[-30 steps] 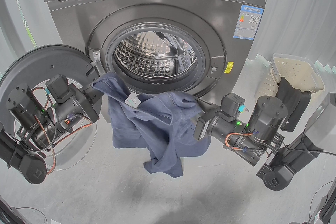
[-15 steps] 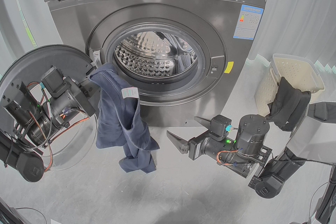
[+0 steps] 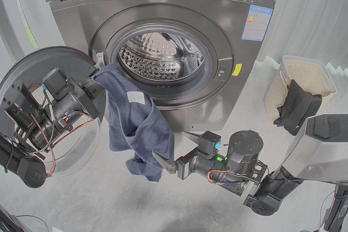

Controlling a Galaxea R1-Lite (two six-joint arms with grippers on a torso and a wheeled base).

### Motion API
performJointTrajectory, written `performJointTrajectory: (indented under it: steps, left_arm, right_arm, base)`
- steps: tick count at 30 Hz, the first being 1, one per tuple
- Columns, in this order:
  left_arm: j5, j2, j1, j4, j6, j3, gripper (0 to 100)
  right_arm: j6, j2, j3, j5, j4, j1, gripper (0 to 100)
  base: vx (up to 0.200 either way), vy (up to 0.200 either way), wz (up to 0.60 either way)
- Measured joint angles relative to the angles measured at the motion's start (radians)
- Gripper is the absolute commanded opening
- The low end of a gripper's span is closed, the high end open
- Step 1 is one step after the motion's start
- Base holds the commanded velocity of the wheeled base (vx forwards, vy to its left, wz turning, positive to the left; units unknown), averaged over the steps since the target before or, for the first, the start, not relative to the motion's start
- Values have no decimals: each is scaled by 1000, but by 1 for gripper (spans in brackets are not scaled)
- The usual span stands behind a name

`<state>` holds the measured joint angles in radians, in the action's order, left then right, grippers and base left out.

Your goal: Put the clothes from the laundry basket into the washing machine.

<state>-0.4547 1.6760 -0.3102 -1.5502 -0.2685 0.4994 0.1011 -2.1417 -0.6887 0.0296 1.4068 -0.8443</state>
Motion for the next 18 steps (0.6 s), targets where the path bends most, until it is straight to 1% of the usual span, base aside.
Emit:
performJointTrajectory:
  steps: [5, 9, 13, 18]
  left_arm:
    - [1, 3, -1, 0, 1, 2, 0]
    - [3, 6, -1, 0, 3, 2, 0]
    - [8, 11, -7, 0, 5, 2, 0]
    - [11, 21, -11, 0, 8, 0, 0]
  right_arm:
    - [0, -29, -28, -5, 5, -24, 100]
    - [0, -61, -58, -13, 20, -71, 100]
    - [0, -93, -108, -18, 26, -99, 100]
    - [0, -135, -178, -20, 29, -117, 100]
  base:
    - [0, 0, 0]
    - [0, 0, 0]
    - [0, 0, 0]
    - [0, 0, 0]
